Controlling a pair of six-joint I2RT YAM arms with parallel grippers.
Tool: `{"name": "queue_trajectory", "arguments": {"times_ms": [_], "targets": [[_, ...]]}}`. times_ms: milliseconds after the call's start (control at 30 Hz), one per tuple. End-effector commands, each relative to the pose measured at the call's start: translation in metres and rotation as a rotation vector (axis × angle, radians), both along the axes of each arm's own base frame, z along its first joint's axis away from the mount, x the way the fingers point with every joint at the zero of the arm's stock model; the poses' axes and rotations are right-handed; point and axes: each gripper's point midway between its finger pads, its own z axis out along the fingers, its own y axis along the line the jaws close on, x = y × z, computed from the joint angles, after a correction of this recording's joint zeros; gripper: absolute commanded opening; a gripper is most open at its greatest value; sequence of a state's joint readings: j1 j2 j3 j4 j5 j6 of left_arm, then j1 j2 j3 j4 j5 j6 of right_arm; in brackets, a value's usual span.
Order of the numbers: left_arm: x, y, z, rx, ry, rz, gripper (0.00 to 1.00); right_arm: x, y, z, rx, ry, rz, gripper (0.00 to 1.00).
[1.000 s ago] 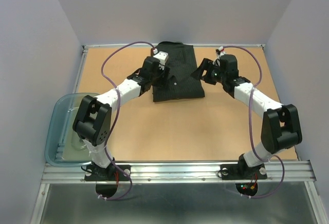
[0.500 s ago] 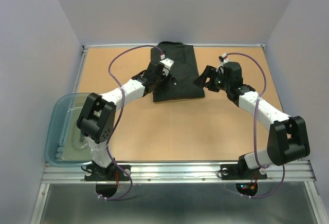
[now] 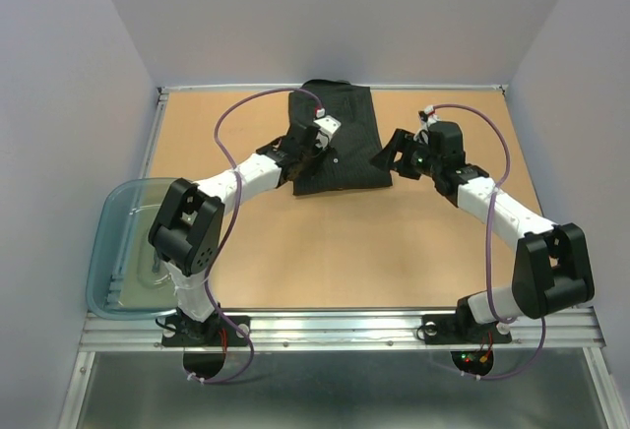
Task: Fold and stack the long sleeve shirts
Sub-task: Fold the shirt
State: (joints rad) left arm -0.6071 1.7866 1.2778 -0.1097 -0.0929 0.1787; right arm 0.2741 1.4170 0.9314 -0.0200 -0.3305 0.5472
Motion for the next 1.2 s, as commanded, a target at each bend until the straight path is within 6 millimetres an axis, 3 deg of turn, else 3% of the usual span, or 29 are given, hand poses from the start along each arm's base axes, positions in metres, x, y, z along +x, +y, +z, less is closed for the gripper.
{"name": "queue_trajectory", "arguments": {"times_ms": [0, 133, 233, 300, 333, 567, 600, 767, 933, 1033, 1133, 1167], "targets": [[0.012, -0.001, 0.011, 0.039, -0.055, -0.004, 0.49, -0.004, -0.001, 0.011, 0.016, -0.039, 0.005, 0.75], [0.019, 0.001, 0.011, 0.085, -0.075, -0.007, 0.25, -0.005, -0.002, 0.011, 0.013, -0.040, -0.001, 0.75], [0.037, 0.000, 0.029, 0.122, -0.135, -0.002, 0.04, -0.010, -0.003, 0.007, 0.010, -0.015, 0.006, 0.75], [0.048, 0.001, 0.040, 0.160, -0.174, -0.004, 0.02, -0.010, -0.003, 0.006, 0.007, -0.014, 0.006, 0.75], [0.057, -0.003, 0.056, 0.155, -0.213, -0.002, 0.02, -0.011, -0.003, 0.008, 0.009, -0.016, 0.007, 0.75], [0.103, -0.011, 0.079, 0.306, -0.344, -0.011, 0.03, -0.014, -0.002, 0.007, 0.010, -0.002, 0.016, 0.75], [0.108, -0.011, 0.070, 0.345, -0.344, -0.009, 0.06, -0.015, -0.002, 0.006, 0.009, 0.002, 0.018, 0.75], [0.132, -0.031, 0.074, 0.427, -0.475, -0.025, 0.15, -0.015, -0.002, 0.007, 0.007, 0.002, 0.021, 0.75], [0.146, -0.057, 0.082, 0.384, -0.540, -0.026, 0.53, -0.012, -0.007, 0.007, -0.016, -0.008, -0.004, 0.75], [0.149, -0.069, 0.096, 0.301, -0.577, 0.006, 0.65, -0.008, -0.013, 0.001, -0.042, -0.001, -0.041, 0.75], [0.148, -0.069, 0.121, 0.159, -0.594, 0.091, 0.78, 0.005, -0.023, -0.005, -0.097, -0.012, -0.087, 0.73], [0.144, -0.066, 0.139, 0.112, -0.607, 0.112, 0.81, 0.012, -0.027, -0.005, -0.125, -0.023, -0.107, 0.72]]}}
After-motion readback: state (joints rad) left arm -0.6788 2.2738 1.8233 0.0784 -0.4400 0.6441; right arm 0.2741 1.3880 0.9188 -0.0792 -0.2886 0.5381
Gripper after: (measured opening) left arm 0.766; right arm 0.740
